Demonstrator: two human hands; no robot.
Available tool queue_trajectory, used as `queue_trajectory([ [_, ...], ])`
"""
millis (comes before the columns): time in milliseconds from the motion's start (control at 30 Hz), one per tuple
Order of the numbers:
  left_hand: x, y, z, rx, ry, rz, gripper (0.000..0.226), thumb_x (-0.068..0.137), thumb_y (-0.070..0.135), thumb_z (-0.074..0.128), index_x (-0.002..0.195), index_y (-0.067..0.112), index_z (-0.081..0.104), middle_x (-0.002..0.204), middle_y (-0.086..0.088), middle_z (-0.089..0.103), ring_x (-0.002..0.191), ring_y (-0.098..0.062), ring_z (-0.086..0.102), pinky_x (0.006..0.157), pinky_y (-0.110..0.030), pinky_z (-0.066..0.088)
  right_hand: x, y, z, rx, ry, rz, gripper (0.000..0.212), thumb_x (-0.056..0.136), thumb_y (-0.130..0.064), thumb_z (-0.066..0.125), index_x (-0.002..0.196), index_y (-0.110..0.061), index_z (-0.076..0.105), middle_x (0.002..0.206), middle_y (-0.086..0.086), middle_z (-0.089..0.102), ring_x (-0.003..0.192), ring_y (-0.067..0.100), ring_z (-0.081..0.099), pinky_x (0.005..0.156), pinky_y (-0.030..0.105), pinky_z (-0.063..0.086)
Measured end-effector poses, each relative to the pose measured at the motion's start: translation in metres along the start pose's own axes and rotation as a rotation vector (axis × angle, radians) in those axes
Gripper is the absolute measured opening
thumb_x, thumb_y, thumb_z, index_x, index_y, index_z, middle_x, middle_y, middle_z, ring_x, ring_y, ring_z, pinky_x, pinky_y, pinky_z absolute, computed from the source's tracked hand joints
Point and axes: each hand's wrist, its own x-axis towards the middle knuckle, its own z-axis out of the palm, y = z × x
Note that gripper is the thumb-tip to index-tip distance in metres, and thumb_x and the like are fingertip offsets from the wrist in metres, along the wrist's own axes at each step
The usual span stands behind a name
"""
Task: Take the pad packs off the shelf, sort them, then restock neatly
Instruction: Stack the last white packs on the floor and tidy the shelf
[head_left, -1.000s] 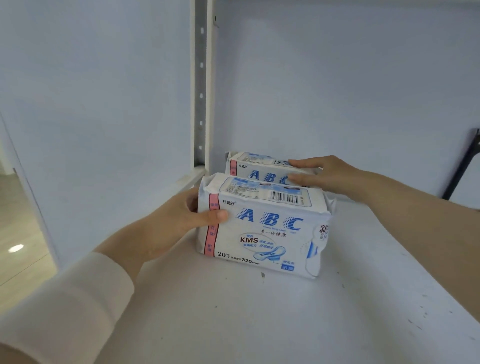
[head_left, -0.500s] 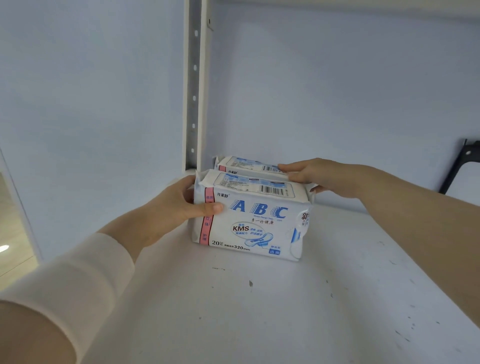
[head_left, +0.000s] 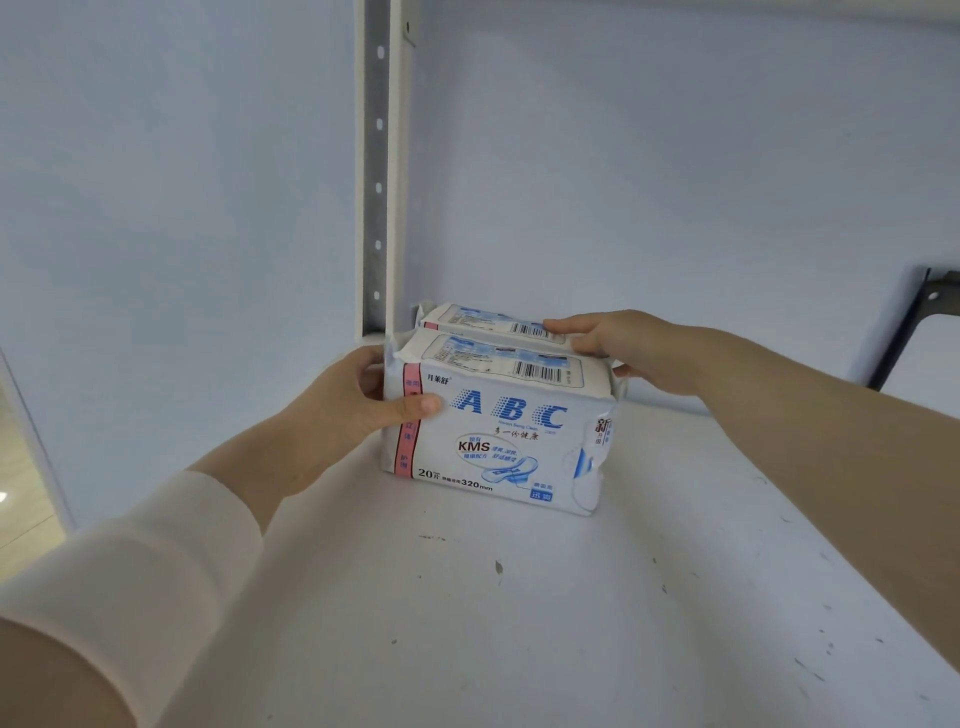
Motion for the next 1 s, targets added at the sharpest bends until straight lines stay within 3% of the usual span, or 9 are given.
queue_trajectory([
  [167, -0.003, 0.000, 0.004, -0.033, 0.038, -0.021, 0.069, 0.054, 0.027, 0.071, 0.119, 0.023, 0.047, 0.105, 0.006, 0.067, 0.093, -0.007, 0.065, 0.076, -0.022, 0.052, -0.001, 0.000, 0.002, -0.011, 0.011, -0.008, 0.041, 0.098, -0.011, 0.037, 0.132, -0.032, 0.049, 0.133, 0.002, 0.048, 0.100, 0.013, 0.042, 0.066, 0.021, 0.035],
  [267, -0.006, -0.001, 0.005, -0.023, 0.037, -0.028, 0.074, 0.056, 0.029, 0.070, 0.125, 0.022, 0.044, 0.109, 0.007, 0.066, 0.095, -0.005, 0.063, 0.077, -0.022, 0.053, -0.003, -0.004, 0.004, -0.082, 0.023, -0.013, 0.043, 0.097, -0.011, 0.036, 0.133, -0.032, 0.047, 0.135, 0.004, 0.045, 0.109, 0.017, 0.042, 0.086, 0.029, 0.037],
  [367, -0.010, -0.002, 0.006, -0.044, 0.018, -0.011, 0.080, 0.057, 0.031, 0.070, 0.132, 0.024, 0.042, 0.114, 0.006, 0.065, 0.098, -0.005, 0.064, 0.080, -0.022, 0.054, -0.003, -0.008, 0.007, -0.144, 0.062, -0.034, 0.044, 0.096, -0.008, 0.036, 0.134, -0.028, 0.047, 0.138, 0.004, 0.044, 0.108, 0.016, 0.042, 0.080, 0.021, 0.037],
  [500, -0.014, -0.001, 0.005, -0.034, -0.020, 0.004, 0.082, 0.058, 0.032, 0.071, 0.135, 0.027, 0.042, 0.113, 0.009, 0.067, 0.101, -0.005, 0.064, 0.089, -0.026, 0.052, -0.002, -0.007, 0.012, -0.206, 0.132, -0.039, 0.041, 0.097, -0.016, 0.039, 0.134, -0.031, 0.046, 0.143, 0.004, 0.041, 0.127, 0.024, 0.039, 0.105, 0.029, 0.031],
  [567, -0.017, 0.001, 0.006, -0.022, -0.011, -0.011, 0.088, 0.057, 0.037, 0.071, 0.138, 0.027, 0.038, 0.122, 0.008, 0.062, 0.108, -0.006, 0.060, 0.100, -0.033, 0.045, -0.005, -0.005, 0.012, -0.162, 0.177, -0.048, 0.040, 0.096, -0.018, 0.039, 0.133, -0.032, 0.047, 0.145, 0.004, 0.039, 0.131, 0.027, 0.035, 0.109, 0.033, 0.027],
  [633, -0.021, 0.005, 0.009, -0.015, 0.046, -0.021, 0.085, 0.068, 0.038, 0.067, 0.143, 0.024, 0.030, 0.134, 0.008, 0.052, 0.116, -0.001, 0.050, 0.106, -0.026, 0.034, -0.012, -0.006, 0.010, -0.116, 0.248, -0.086, 0.039, 0.096, -0.021, 0.038, 0.132, -0.031, 0.049, 0.145, 0.002, 0.040, 0.133, 0.026, 0.033, 0.110, 0.034, 0.025],
  [700, -0.026, 0.010, 0.013, 0.004, 0.142, -0.042, 0.077, 0.085, 0.037, 0.056, 0.148, 0.019, 0.016, 0.146, 0.008, 0.038, 0.121, 0.001, 0.037, 0.101, -0.019, 0.023, -0.021, -0.008, 0.011, -0.103, 0.316, -0.129, 0.037, 0.096, -0.028, 0.039, 0.131, -0.030, 0.051, 0.144, -0.001, 0.041, 0.134, 0.024, 0.031, 0.111, 0.035, 0.025],
  [867, -0.036, 0.018, 0.015, 0.183, 0.343, -0.035, 0.069, 0.094, 0.047, 0.038, 0.149, 0.021, 0.007, 0.156, 0.005, 0.015, 0.142, -0.012, 0.014, 0.112, -0.028, 0.013, -0.055, -0.013, 0.015, -0.162, 0.427, -0.198, 0.040, 0.095, -0.037, 0.041, 0.134, -0.028, 0.048, 0.143, -0.002, 0.039, 0.135, 0.021, 0.031, 0.110, 0.038, 0.027],
  [1000, -0.058, 0.029, 0.013, 0.302, 0.428, 0.021, 0.066, 0.095, 0.046, 0.037, 0.149, 0.018, 0.010, 0.156, 0.002, 0.016, 0.142, -0.013, 0.017, 0.112, -0.029, 0.015, -0.092, -0.021, 0.020, -0.276, 0.499, -0.244, 0.041, 0.097, -0.035, 0.039, 0.135, -0.023, 0.046, 0.142, 0.001, 0.040, 0.130, 0.023, 0.034, 0.107, 0.037, 0.031],
])
